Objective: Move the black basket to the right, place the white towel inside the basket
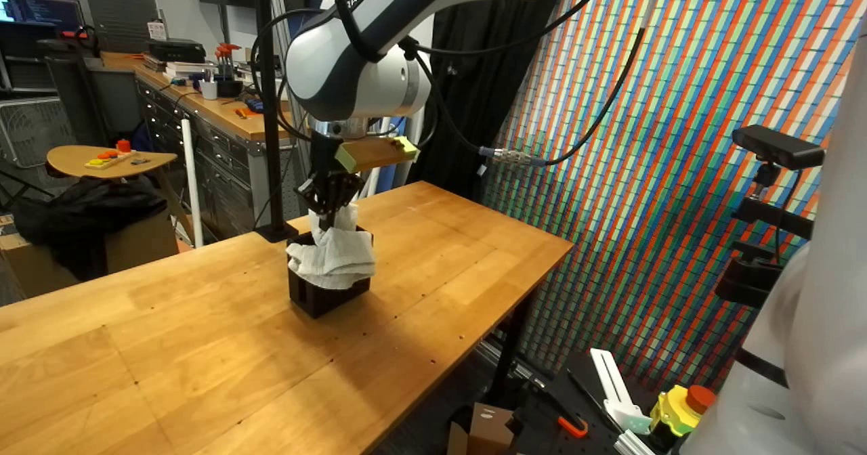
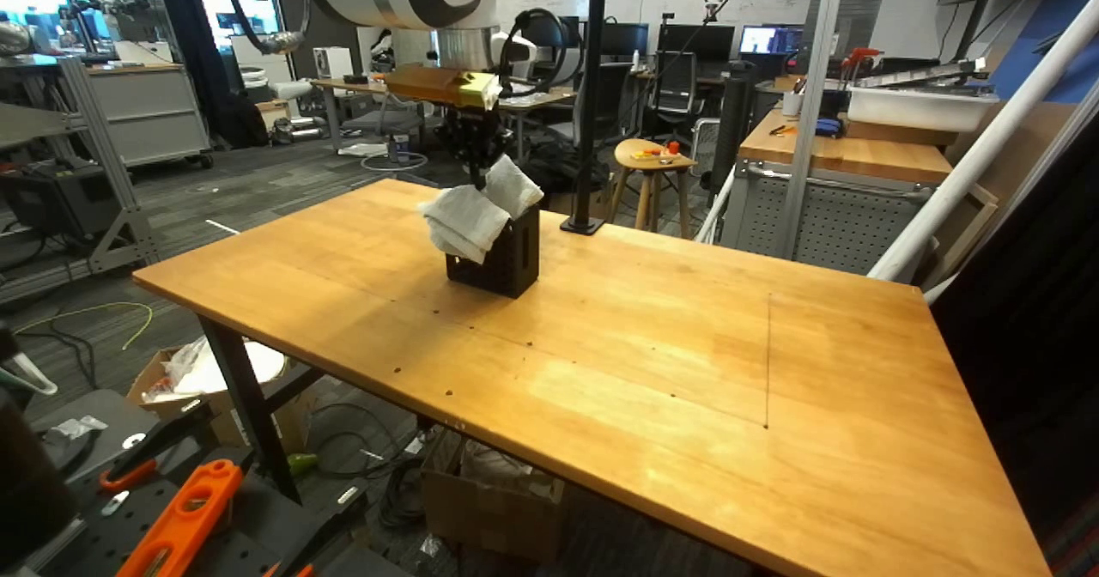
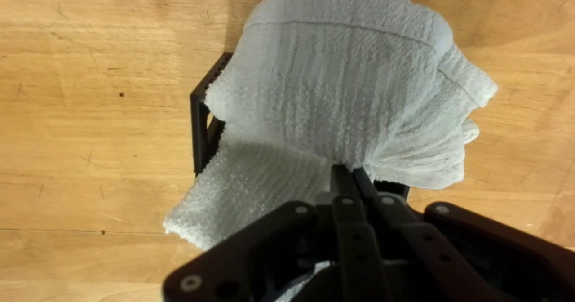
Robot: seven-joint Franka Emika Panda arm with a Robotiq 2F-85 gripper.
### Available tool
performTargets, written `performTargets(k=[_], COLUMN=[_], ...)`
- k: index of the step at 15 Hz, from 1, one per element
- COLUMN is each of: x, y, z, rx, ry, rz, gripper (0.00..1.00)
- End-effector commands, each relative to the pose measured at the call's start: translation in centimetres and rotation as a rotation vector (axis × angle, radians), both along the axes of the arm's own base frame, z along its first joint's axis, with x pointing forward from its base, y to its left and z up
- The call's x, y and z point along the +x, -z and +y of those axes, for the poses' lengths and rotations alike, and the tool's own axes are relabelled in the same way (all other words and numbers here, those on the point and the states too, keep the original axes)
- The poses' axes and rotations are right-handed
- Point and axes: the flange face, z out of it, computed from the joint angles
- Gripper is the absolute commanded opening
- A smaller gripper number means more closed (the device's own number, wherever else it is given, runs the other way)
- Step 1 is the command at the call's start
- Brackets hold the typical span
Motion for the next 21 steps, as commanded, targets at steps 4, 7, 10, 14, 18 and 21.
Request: performTargets(k=[4, 7, 10, 14, 18, 21], x=[-0.8, -1.1, -1.3, -0.9, -0.7, -0.5], y=[2.6, 4.7, 6.3, 6.6, 6.6, 5.8], z=[-0.1, 0.9, 1.8, 1.9, 1.5, 0.9], rx=[0.004, 0.018, 0.019, 0.016, 0.015, 0.008], ry=[-0.016, -0.049, -0.085, -0.108, -0.101, -0.079], rz=[0.045, 0.093, 0.132, 0.137, 0.144, 0.127], gripper=[0.02, 0.02, 0.03, 0.04, 0.33, 0.53])
